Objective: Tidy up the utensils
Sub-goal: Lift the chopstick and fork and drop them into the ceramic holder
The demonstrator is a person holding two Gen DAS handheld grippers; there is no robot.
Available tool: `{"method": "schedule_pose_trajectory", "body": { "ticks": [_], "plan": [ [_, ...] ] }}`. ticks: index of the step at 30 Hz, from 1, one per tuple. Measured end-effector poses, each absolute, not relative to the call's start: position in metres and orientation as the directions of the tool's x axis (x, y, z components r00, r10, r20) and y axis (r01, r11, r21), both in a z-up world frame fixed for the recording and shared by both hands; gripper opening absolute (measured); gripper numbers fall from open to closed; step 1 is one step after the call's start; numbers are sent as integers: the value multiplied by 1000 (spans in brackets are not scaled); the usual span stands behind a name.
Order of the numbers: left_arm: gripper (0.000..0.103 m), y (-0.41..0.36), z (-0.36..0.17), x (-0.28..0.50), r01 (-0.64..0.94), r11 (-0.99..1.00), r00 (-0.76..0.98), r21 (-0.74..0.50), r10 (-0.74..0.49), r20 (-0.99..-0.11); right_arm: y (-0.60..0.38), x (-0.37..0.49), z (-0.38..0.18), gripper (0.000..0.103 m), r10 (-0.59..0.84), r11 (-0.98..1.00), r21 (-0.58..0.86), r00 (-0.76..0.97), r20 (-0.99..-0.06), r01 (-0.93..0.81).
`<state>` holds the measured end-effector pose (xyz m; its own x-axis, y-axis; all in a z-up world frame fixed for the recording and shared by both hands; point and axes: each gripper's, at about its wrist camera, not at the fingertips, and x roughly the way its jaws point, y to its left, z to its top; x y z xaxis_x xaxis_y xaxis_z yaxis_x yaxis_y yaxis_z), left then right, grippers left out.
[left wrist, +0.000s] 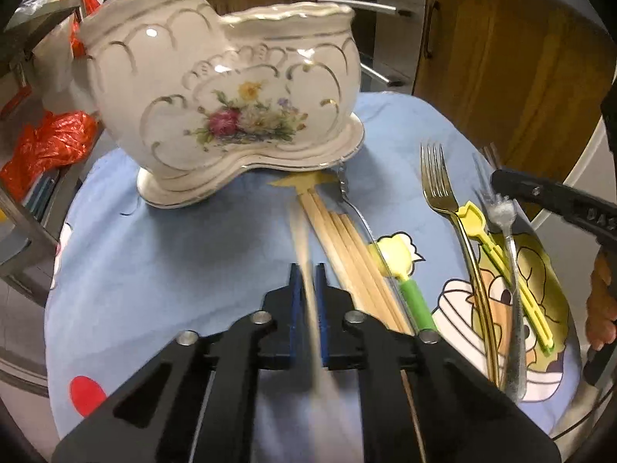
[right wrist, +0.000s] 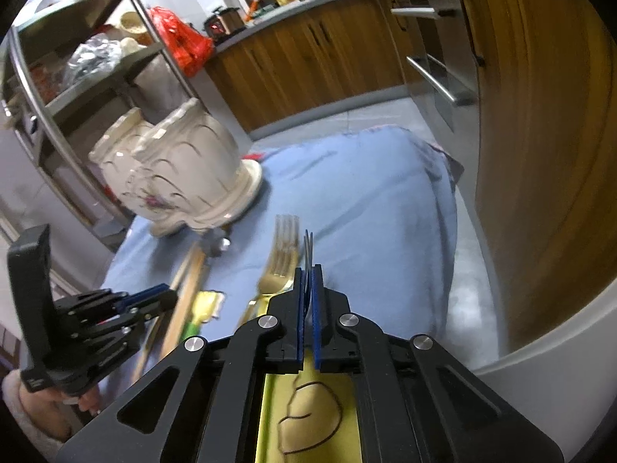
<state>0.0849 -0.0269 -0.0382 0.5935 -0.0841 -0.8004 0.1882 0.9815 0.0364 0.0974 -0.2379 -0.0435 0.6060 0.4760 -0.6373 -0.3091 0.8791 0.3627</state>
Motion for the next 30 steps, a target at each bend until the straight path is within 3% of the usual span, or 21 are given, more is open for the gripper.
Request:
{"method": "schedule_pose_trajectory", "body": {
  "ticks": [7,17,30],
  "plan": [
    [4,2,-20,59,228,972,668,-63,-203,-716,-234,63,-2,3,447,895,264,731,-516,-361],
    [4,44,46,24,246,967,854,-66,-249,-457,-205,37,49,3,387,922,119,863,-325,-369],
    [4,84,146,109,187,973,956,-136,-212,-203,-173,101,120,3,301,949,145,943,-144,-281]
  ]
}}
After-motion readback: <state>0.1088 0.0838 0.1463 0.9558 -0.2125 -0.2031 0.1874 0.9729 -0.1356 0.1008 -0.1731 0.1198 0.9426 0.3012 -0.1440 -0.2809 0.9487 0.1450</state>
